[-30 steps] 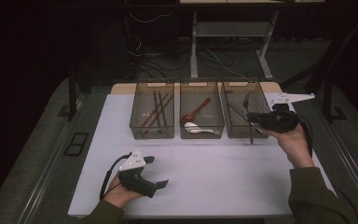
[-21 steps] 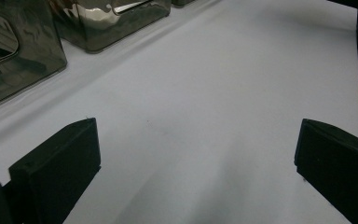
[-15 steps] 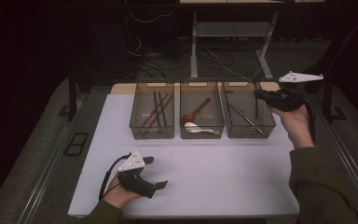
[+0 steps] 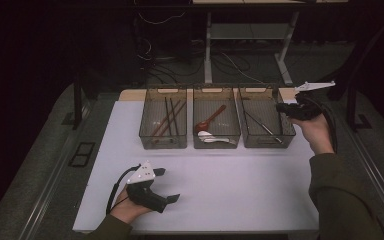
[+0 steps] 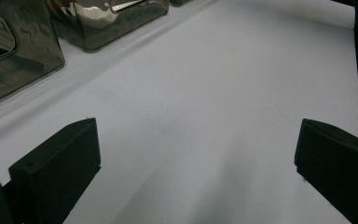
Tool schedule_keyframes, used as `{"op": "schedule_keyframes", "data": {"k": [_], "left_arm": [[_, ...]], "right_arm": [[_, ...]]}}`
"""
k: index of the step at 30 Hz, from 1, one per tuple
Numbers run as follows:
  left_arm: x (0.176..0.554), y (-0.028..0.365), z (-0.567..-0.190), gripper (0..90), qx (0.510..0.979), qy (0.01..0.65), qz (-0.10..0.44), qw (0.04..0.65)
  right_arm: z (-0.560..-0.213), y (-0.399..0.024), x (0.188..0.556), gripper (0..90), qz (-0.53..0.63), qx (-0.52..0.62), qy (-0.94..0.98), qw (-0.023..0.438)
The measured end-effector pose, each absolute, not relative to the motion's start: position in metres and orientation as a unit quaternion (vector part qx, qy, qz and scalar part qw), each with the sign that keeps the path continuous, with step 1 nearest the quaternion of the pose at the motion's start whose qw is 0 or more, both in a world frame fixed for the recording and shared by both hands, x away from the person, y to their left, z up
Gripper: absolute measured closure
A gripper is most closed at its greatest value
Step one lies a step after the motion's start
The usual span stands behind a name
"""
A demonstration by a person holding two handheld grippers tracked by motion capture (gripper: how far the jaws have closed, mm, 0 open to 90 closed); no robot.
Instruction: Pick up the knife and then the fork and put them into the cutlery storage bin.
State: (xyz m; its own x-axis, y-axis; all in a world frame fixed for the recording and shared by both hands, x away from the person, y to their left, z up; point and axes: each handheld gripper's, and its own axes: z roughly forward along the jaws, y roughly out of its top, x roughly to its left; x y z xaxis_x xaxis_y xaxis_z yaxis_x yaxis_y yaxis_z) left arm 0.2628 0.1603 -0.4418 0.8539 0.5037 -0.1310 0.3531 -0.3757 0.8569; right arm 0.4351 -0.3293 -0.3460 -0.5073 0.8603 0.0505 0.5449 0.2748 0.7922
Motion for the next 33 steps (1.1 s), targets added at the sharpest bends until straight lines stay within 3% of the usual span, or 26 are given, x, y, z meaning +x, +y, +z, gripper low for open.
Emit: {"op": "schedule_keyframes", "data": {"k": [17, 19, 22, 33], "left_arm": [[0.263, 0.160, -0.442, 0.0, 0.827, 0.259, 0.074, 0.493], [0.262, 0.160, -0.442, 0.0, 0.828, 0.258, 0.074, 0.492], [0.262, 0.160, -0.442, 0.0, 0.829, 0.257, 0.074, 0.492], [0.263, 0.161, -0.442, 0.0, 0.828, 0.258, 0.073, 0.492]], "right_arm": [[-0.379, -0.333, 0.445, 83.0, 0.314, 0.480, 0.803, 0.162], [-0.379, -0.331, 0.445, 70.7, 0.314, 0.485, 0.799, 0.168], [-0.378, -0.330, 0.445, 61.5, 0.322, 0.488, 0.796, 0.159], [-0.371, -0.330, 0.436, 42.3, 0.364, 0.489, 0.778, 0.153]]}}
